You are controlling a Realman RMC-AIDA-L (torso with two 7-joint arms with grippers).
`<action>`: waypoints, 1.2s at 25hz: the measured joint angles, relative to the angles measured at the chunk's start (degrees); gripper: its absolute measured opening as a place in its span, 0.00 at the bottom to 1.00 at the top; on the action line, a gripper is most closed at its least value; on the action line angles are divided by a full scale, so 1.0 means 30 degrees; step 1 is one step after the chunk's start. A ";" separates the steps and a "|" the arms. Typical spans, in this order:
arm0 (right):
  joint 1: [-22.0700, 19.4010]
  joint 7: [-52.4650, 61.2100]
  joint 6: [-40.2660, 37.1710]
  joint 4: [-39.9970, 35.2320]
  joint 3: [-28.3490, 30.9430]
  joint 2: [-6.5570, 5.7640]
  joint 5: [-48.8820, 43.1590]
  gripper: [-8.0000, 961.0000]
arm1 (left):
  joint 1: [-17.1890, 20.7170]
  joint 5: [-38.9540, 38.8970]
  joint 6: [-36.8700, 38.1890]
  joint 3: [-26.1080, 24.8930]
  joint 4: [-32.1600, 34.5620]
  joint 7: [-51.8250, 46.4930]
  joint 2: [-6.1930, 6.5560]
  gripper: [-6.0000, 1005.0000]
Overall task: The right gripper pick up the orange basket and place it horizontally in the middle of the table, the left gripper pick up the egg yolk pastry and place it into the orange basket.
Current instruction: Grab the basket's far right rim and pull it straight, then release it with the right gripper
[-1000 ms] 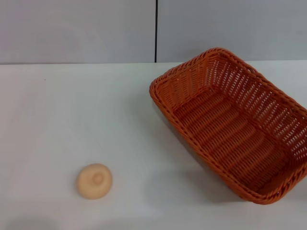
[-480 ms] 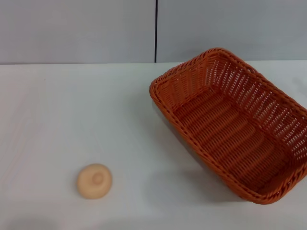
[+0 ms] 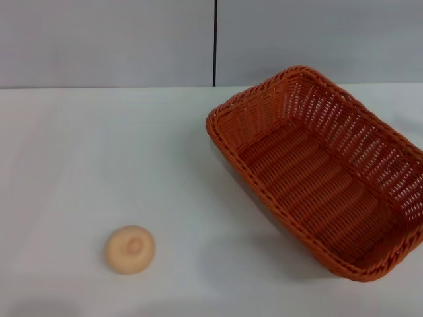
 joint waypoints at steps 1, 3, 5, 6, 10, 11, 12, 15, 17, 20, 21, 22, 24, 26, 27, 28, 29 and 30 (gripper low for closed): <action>0.0585 0.0367 -0.0735 0.0079 0.0152 -0.0281 -0.0830 0.81 | 0.0005 0.0000 0.0003 0.0002 0.0000 0.0001 0.0003 0.82; 0.1764 0.1003 -0.2180 0.0339 0.0238 -0.0762 -0.2686 0.80 | 0.0005 -0.0001 0.0004 0.0004 0.0000 0.0001 0.0007 0.82; 0.2550 0.1344 -0.2919 0.0507 0.0058 -0.0965 -0.4100 0.80 | -0.0004 0.0000 0.0006 0.0004 0.0001 0.0001 0.0009 0.82; 0.2963 0.1450 -0.3192 0.0625 -0.0121 -0.1014 -0.4921 0.80 | -0.0009 -0.0001 0.0005 0.0003 0.0001 0.0001 0.0009 0.82; 0.3786 0.1619 -0.3208 0.1462 -0.0884 -0.1043 -0.6658 0.79 | -0.0038 -0.0001 0.0005 0.0003 -0.0001 0.0001 0.0009 0.82; 0.3843 0.1617 -0.3065 0.1729 -0.1015 -0.1030 -0.6763 0.79 | -0.0038 -0.0001 0.0005 0.0003 -0.0001 0.0001 0.0009 0.82; 0.3888 0.1612 -0.2791 0.2059 -0.1168 -0.0987 -0.6787 0.79 | -0.0038 -0.0001 0.0005 0.0003 -0.0001 0.0001 0.0009 0.82; 0.3877 0.1328 -0.1596 0.3059 -0.1701 -0.0767 -0.6803 0.78 | -0.0048 -0.0001 0.0004 0.0003 -0.0002 0.0001 0.0010 0.82; 0.3857 0.0752 -0.0404 0.4215 -0.1983 -0.0486 -0.6719 0.78 | -0.0052 0.0000 0.0001 0.0003 -0.0009 0.0001 0.0022 0.82; 0.4013 0.0191 0.0579 0.5517 -0.1995 -0.0336 -0.6655 0.77 | -0.0059 0.0000 0.0000 0.0003 -0.0019 0.0000 0.0027 0.82; 0.4112 -0.0048 0.0991 0.6139 -0.1999 -0.0308 -0.6647 0.77 | -0.0074 0.0000 0.0000 0.0002 -0.0027 0.0000 0.0029 0.82; 0.4233 -0.0254 0.1378 0.6821 -0.2021 -0.0308 -0.6640 0.77 | -0.0094 -0.0001 0.0000 0.0003 -0.0047 0.0000 0.0031 0.82; 0.4410 -0.0665 0.2077 0.7823 -0.1989 -0.0308 -0.6630 0.77 | -0.0110 -0.0001 -0.0001 0.0003 -0.0126 0.0000 0.0036 0.82; 0.4494 -0.1134 0.2746 0.8485 -0.1951 -0.0224 -0.6478 0.76 | -0.0111 -0.0001 -0.0001 0.0002 -0.0148 0.0001 0.0038 0.82; 0.4516 -0.1519 0.3250 0.8896 -0.1985 -0.0098 -0.6250 0.76 | -0.0112 -0.0001 -0.0002 0.0002 -0.0150 0.0000 0.0039 0.82; 0.4516 -0.1519 0.3250 0.8896 -0.1985 -0.0098 -0.6250 0.76 | -0.0121 -0.0001 -0.0001 0.0002 -0.0150 0.0001 0.0038 0.82; 0.4525 -0.1678 0.3500 0.9070 -0.2012 -0.0025 -0.6144 0.76 | -0.0125 0.0000 -0.0002 0.0002 -0.0150 0.0001 0.0038 0.82; 0.4534 -0.1799 0.3725 0.9210 -0.2032 0.0020 -0.6047 0.76 | -0.0134 0.0000 -0.0001 0.0002 -0.0150 0.0001 0.0039 0.82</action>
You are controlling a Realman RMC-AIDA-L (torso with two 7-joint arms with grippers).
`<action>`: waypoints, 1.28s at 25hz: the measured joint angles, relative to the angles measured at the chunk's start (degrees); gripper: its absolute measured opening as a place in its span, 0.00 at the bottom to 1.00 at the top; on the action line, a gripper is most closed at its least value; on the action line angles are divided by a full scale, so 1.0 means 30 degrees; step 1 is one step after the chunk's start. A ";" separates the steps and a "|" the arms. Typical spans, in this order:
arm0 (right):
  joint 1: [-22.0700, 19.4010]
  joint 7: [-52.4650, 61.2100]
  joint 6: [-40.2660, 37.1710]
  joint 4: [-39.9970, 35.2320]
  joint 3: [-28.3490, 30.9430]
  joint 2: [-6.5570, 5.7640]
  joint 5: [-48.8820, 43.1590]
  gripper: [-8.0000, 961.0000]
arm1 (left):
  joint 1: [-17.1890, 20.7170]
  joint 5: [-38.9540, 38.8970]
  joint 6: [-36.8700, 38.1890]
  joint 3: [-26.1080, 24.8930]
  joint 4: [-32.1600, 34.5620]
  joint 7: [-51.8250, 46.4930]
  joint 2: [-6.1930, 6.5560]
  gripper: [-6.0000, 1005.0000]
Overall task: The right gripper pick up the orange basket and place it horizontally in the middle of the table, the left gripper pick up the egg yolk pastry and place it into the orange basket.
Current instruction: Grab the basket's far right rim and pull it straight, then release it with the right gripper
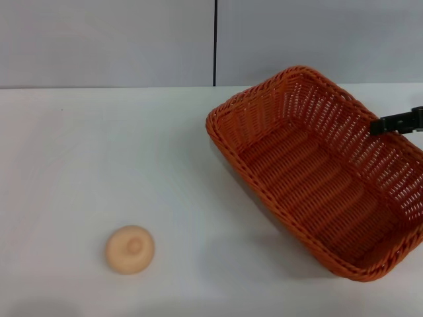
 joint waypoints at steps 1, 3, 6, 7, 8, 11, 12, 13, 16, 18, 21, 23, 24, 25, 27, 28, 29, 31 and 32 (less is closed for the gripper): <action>0.0008 -0.0133 0.0178 0.0120 -0.0007 0.0041 0.0118 0.76 | -0.0013 0.0000 0.0000 0.0001 0.0000 0.0000 -0.0001 0.82; 0.0031 -0.0368 0.0431 0.0386 -0.0011 0.0079 0.0411 0.75 | -0.0030 -0.0001 -0.0001 0.0001 0.0000 0.0001 -0.0001 0.82; 0.0179 -0.0601 0.0697 0.0944 -0.0014 0.0088 0.0622 0.75 | -0.0020 0.0000 0.0000 0.0001 0.0005 0.0001 -0.0001 0.82; 0.0231 -0.0643 0.0784 0.1107 -0.0012 0.0089 0.0622 0.75 | -0.0013 0.0000 0.0004 0.0000 0.0017 0.0001 -0.0001 0.82; 0.0286 -0.0673 0.0887 0.1290 -0.0013 0.0090 0.0622 0.75 | -0.0013 0.0000 0.0004 0.0000 0.0017 0.0001 -0.0001 0.82; 0.0412 -0.0732 0.1153 0.1696 -0.0007 0.0096 0.0616 0.74 | 0.0011 0.0000 0.0012 0.0000 0.0021 0.0000 -0.0001 0.82; 0.0444 -0.0759 0.1193 0.1807 -0.0006 0.0097 0.0611 0.74 | 0.0013 0.0000 0.0015 0.0001 0.0018 0.0001 -0.0001 0.82; 0.0460 -0.0775 0.1204 0.1868 -0.0003 0.0097 0.0604 0.74 | 0.0015 0.0000 0.0018 0.0000 0.0012 0.0000 -0.0001 0.82; 0.0513 -0.0786 0.1216 0.1943 -0.0015 0.0098 0.0549 0.73 | 0.0021 0.0000 0.0025 0.0000 -0.0003 0.0001 0.0009 0.82; 0.0519 -0.0787 0.1218 0.1949 -0.0023 0.0098 0.0551 0.73 | 0.0039 -0.0001 0.0030 -0.0006 -0.0023 0.0001 0.0020 0.82; 0.0523 -0.0812 0.1226 0.1975 -0.0026 0.0097 0.0556 0.72 | 0.0054 -0.0001 0.0031 -0.0008 -0.0028 0.0001 0.0022 0.82; 0.0524 -0.0815 0.1230 0.1990 -0.0028 0.0097 0.0548 0.72 | 0.0066 0.0000 0.0031 -0.0004 -0.0027 0.0001 0.0025 0.82; 0.0525 -0.0817 0.1233 0.1993 -0.0028 0.0098 0.0544 0.72 | 0.0066 0.0000 0.0031 -0.0004 -0.0027 0.0001 0.0025 0.82; 0.0524 -0.0820 0.1235 0.1995 -0.0028 0.0098 0.0543 0.68 | 0.0098 -0.0001 0.0032 -0.0005 -0.0028 0.0001 0.0029 0.82; 0.0524 -0.0835 0.1241 0.1985 -0.0028 0.0098 0.0543 0.60 | 0.0109 0.0000 0.0032 -0.0016 -0.0029 0.0001 0.0030 0.82; 0.0525 -0.0838 0.1243 0.1967 -0.0028 0.0097 0.0548 0.56 | 0.0109 0.0000 0.0032 -0.0016 -0.0029 0.0001 0.0030 0.82; 0.0524 -0.0840 0.1244 0.1945 -0.0028 0.0098 0.0556 0.52 | 0.0109 0.0000 0.0032 -0.0016 -0.0029 0.0001 0.0030 0.82; 0.0524 -0.0848 0.1238 0.1926 -0.0028 0.0098 0.0588 0.36 | 0.0113 0.0000 0.0031 -0.0012 -0.0029 0.0000 0.0029 0.82; 0.0524 -0.0848 0.1235 0.1921 -0.0028 0.0098 0.0590 0.25 | 0.0113 0.0000 0.0031 -0.0012 -0.0029 0.0000 0.0029 0.82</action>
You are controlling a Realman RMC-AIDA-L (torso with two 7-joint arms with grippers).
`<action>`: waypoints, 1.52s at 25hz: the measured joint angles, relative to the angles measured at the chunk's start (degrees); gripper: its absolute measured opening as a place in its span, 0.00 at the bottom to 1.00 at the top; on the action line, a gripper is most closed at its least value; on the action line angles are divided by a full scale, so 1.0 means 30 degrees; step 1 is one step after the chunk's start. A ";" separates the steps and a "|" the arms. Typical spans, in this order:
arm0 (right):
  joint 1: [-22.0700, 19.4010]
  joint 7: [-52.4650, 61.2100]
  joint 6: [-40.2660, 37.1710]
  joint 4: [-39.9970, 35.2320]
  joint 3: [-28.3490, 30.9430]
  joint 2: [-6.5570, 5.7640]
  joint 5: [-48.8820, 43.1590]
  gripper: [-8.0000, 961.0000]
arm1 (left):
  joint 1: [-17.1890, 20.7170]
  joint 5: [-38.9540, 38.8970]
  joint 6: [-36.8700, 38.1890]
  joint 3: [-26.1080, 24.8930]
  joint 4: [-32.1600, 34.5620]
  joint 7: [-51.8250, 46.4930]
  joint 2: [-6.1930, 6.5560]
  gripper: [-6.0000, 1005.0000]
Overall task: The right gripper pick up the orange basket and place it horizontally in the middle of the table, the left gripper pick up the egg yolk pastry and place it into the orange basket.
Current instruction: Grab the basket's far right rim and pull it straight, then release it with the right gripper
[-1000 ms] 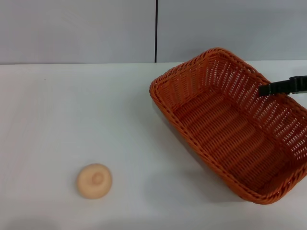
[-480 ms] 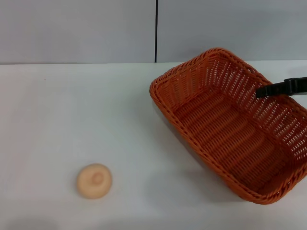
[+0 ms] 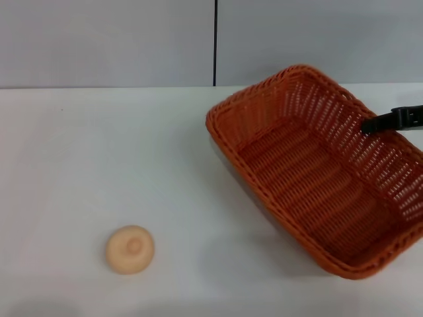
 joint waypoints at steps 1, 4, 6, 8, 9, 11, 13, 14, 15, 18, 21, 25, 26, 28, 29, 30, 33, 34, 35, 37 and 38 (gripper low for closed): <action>0.0001 0.0000 -0.0004 -0.0010 0.0001 0.0000 0.0001 0.24 | 0.0011 0.0000 -0.0001 0.0009 0.0001 0.0000 -0.0001 0.82; 0.0028 -0.0004 -0.0058 -0.0035 -0.0001 0.0000 -0.0033 0.21 | 0.0045 0.0000 -0.0014 -0.0002 0.0001 0.0001 -0.0001 0.82; 0.0039 -0.0033 -0.0235 -0.0240 -0.0261 0.0001 -0.0023 0.20 | 0.0075 -0.0001 -0.0039 -0.0030 0.0000 0.0001 -0.0001 0.82; 0.0032 -0.0127 -0.0373 -0.0538 -0.0513 0.0001 0.0016 0.20 | 0.0137 0.0000 -0.0087 -0.0089 0.0001 0.0001 -0.0001 0.82; 0.0022 -0.0256 -0.0536 -0.0894 -0.0708 0.0035 0.0024 0.19 | 0.0137 0.0000 -0.0087 -0.0089 0.0001 0.0001 -0.0001 0.82; 0.0046 -0.0685 -0.0959 -0.1766 -0.1061 0.0140 0.0053 0.19 | 0.0226 0.0000 -0.0173 -0.0065 -0.0016 0.0001 0.0003 0.82; 0.0278 -0.1204 -0.1461 -0.2630 -0.1321 0.0236 0.0109 0.19 | 0.0226 0.0000 -0.0173 -0.0065 -0.0016 0.0001 0.0003 0.82; 0.0483 -0.1410 -0.1739 -0.2908 -0.1501 0.0237 0.0130 0.19 | 0.0337 0.0000 -0.0234 -0.0032 -0.0049 0.0000 0.0031 0.82; 0.0664 -0.1592 -0.1959 -0.3116 -0.1680 0.0232 0.0151 0.19 | 0.0337 0.0000 -0.0234 -0.0032 -0.0049 0.0000 0.0031 0.82; 0.1509 -0.2368 -0.2619 -0.3386 -0.2312 0.0084 0.0214 0.19 | 0.0462 0.0001 -0.0285 -0.0021 -0.0145 0.0001 0.0037 0.82; 0.2458 -0.3458 -0.2979 -0.3304 -0.3044 -0.0068 0.0186 0.18 | 0.0708 0.0001 -0.0434 -0.0022 -0.0276 -0.0027 0.0039 0.82; 0.3555 -0.4429 -0.3035 -0.3140 -0.4806 -0.0173 0.0097 0.18 | 0.1607 0.0010 -0.1256 0.0025 -0.0580 -0.0180 0.0039 0.82; 0.3753 -0.4632 -0.3037 -0.3139 -0.5202 -0.0169 0.0083 0.18 | 0.1607 0.0010 -0.1256 0.0025 -0.0580 -0.0180 0.0039 0.82; 0.4107 -0.5090 -0.2967 -0.3139 -0.6074 -0.0074 0.0071 0.18 | 0.1607 0.0010 -0.1256 0.0025 -0.0580 -0.0180 0.0039 0.82; 0.4264 -0.5355 -0.2916 -0.3140 -0.6424 0.0014 0.0065 0.18 | 0.2188 0.0031 -0.1702 0.0128 -0.0786 -0.0045 -0.0030 0.82; 0.4395 -0.5711 -0.2897 -0.3156 -0.6635 0.0117 0.0059 0.18 | 0.2188 0.0031 -0.1702 0.0128 -0.0786 -0.0045 -0.0030 0.82; 0.4728 -0.6798 -0.2906 -0.3319 -0.6883 0.0421 0.0047 0.18 | 0.2447 0.0033 -0.1825 0.0130 -0.0720 -0.0041 -0.0036 0.82; 0.4821 -0.7125 -0.2906 -0.3397 -0.6905 0.0482 0.0043 0.18 | 0.2447 0.0033 -0.1825 0.0130 -0.0720 -0.0041 -0.0036 0.82; 0.4931 -0.7404 -0.2906 -0.3445 -0.6973 0.0513 0.0041 0.18 | 0.2715 0.0033 -0.1911 0.0124 -0.0646 -0.0037 -0.0042 0.82; 0.5122 -0.7916 -0.2899 -0.3508 -0.7146 0.0535 0.0028 0.18 | 0.3053 0.0034 -0.2021 0.0109 -0.0568 -0.0043 -0.0076 0.82; 0.5178 -0.8161 -0.2900 -0.3572 -0.7248 0.0542 0.0015 0.18 | 0.3148 0.0033 -0.2083 0.0103 -0.0548 -0.0071 -0.0078 0.82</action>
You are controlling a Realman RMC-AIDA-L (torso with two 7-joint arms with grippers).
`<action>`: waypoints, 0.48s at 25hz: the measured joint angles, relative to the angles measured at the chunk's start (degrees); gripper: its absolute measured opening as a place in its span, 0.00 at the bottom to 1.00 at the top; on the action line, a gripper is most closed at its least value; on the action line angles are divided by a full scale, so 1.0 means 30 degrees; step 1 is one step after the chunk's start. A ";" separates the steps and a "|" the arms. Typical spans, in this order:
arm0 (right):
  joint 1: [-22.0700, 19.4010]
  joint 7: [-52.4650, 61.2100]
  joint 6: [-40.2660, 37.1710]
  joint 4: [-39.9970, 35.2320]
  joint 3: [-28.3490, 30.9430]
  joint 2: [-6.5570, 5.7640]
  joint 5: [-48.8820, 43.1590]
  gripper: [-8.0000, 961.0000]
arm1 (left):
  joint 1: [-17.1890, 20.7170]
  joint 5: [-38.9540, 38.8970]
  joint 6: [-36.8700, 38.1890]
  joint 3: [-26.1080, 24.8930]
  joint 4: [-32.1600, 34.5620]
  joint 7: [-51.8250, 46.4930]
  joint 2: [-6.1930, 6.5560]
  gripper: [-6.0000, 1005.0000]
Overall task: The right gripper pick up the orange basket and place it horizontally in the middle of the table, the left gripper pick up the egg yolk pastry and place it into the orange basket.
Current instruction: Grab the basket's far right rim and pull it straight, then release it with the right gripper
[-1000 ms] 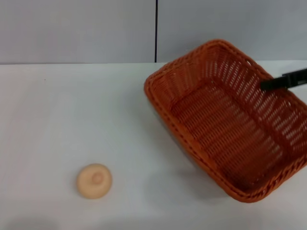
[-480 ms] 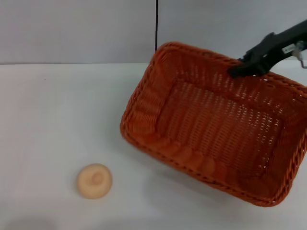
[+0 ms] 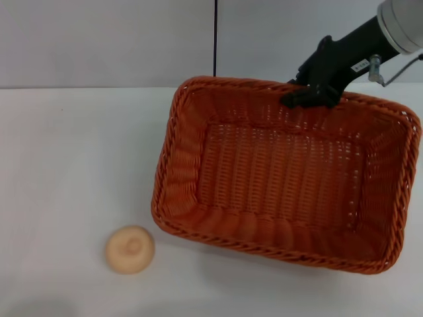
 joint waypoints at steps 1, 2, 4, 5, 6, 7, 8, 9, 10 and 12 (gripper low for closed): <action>0.0052 -0.0261 -0.0003 -0.0089 -0.0119 0.0010 -0.0013 0.18 | 0.0000 0.0000 0.0000 0.0000 0.0000 0.0000 0.0000 0.82; 0.0074 -0.0534 -0.0002 -0.0221 -0.0284 0.0041 -0.0018 0.18 | 0.0123 -0.0001 -0.0187 -0.0003 0.0017 -0.0052 -0.0005 0.82; 0.0076 -0.1075 0.0021 -0.0482 -0.0526 0.0175 -0.0018 0.18 | 0.0226 -0.0003 -0.0461 -0.0052 0.0045 -0.0102 -0.0009 0.82; 0.0063 -0.1425 0.0049 -0.0535 -0.0562 0.0277 -0.0006 0.18 | 0.0246 -0.0003 -0.0510 -0.0061 0.0062 -0.0108 -0.0011 0.82; 0.0043 -0.1843 0.0118 -0.0569 -0.0596 0.0407 0.0021 0.18 | 0.0246 -0.0003 -0.0510 -0.0061 0.0062 -0.0108 -0.0011 0.82; 0.0004 -0.2330 0.0202 -0.0560 -0.0613 0.0572 0.0035 0.18 | 0.0316 -0.0004 -0.0719 -0.0117 0.0184 -0.0119 -0.0012 0.82; -0.0027 -0.2776 0.0333 -0.0486 -0.0631 0.0735 0.0036 0.18 | 0.0336 -0.0004 -0.0772 -0.0125 0.0232 -0.0121 -0.0013 0.82; -0.0055 -0.3154 0.0448 -0.0413 -0.0663 0.0862 0.0029 0.18 | 0.0356 -0.0004 -0.0834 -0.0140 0.0277 -0.0122 -0.0012 0.82; -0.0076 -0.3409 0.0705 -0.0261 -0.0810 0.0987 0.0010 0.18 | 0.0356 -0.0004 -0.0834 -0.0140 0.0277 -0.0122 -0.0012 0.81; -0.0098 -0.3694 0.1235 0.0107 -0.1330 0.1109 -0.0042 0.18 | 0.0426 -0.0004 -0.0960 -0.0163 0.0314 -0.0126 -0.0013 0.81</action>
